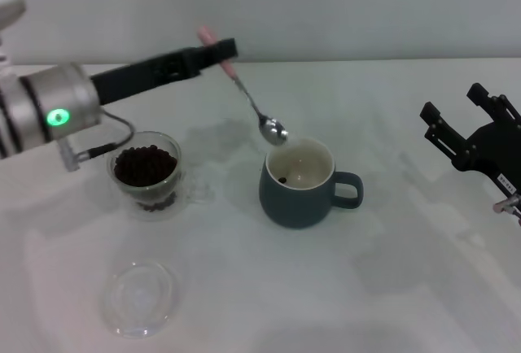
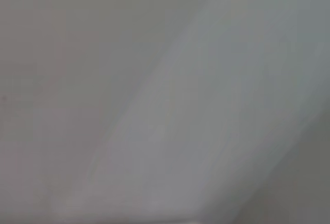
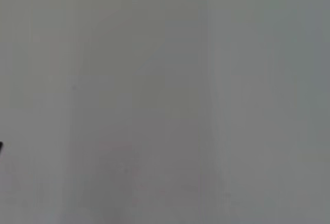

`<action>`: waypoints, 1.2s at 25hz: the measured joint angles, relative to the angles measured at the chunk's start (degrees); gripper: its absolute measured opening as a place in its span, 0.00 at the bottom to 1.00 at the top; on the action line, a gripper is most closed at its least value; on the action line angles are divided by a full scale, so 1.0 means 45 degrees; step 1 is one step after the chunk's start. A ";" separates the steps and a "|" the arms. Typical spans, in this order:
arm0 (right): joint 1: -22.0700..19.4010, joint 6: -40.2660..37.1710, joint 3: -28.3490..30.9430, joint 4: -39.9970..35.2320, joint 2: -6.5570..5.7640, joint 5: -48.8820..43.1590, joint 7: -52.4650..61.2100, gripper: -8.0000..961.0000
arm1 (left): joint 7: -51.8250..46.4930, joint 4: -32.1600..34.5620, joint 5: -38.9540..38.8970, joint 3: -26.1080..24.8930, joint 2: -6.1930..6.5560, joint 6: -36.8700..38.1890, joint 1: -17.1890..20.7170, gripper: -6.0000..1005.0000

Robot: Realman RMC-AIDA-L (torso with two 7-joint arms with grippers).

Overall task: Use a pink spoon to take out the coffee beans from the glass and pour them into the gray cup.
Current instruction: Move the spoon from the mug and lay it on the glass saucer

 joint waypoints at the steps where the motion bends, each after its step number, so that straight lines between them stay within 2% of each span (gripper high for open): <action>1: 0.0008 -0.0011 0.0000 -0.0004 0.0001 -0.0002 0.0004 0.88 | -0.0256 0.0288 -0.0780 -0.0032 0.0037 -0.0571 0.0626 0.14; 3: 0.0039 -0.0016 0.0000 -0.0015 0.0000 -0.0001 0.0013 0.88 | -0.0346 0.0378 -0.1395 -0.0034 0.0059 -0.0981 0.1134 0.14; 8: 0.0099 -0.0019 0.0002 -0.0026 -0.0001 0.0002 0.0018 0.88 | -0.0439 0.0523 -0.3716 -0.0039 0.0138 -0.2746 0.3342 0.14; 13: 0.0129 0.0018 0.0000 -0.0027 0.0001 0.0000 -0.0011 0.88 | -0.0426 0.0428 -0.5208 -0.0051 0.0314 -0.3668 0.5563 0.14; 19: 0.0189 0.0053 0.0001 -0.0009 0.0000 0.0015 -0.0034 0.88 | 0.0159 -0.0956 -0.6446 -0.0089 0.0355 -0.3875 0.7644 0.14; 24: 0.0196 0.0060 0.0001 0.0038 0.0000 0.0020 -0.0045 0.88 | 0.1427 -0.1526 -0.5585 -0.0030 0.0376 -0.3736 0.8197 0.14; 30: 0.0248 0.0064 -0.0016 0.0051 0.0000 -0.0032 -0.0059 0.88 | 0.2462 -0.2003 -0.4708 -0.0028 0.0382 -0.3264 0.8222 0.14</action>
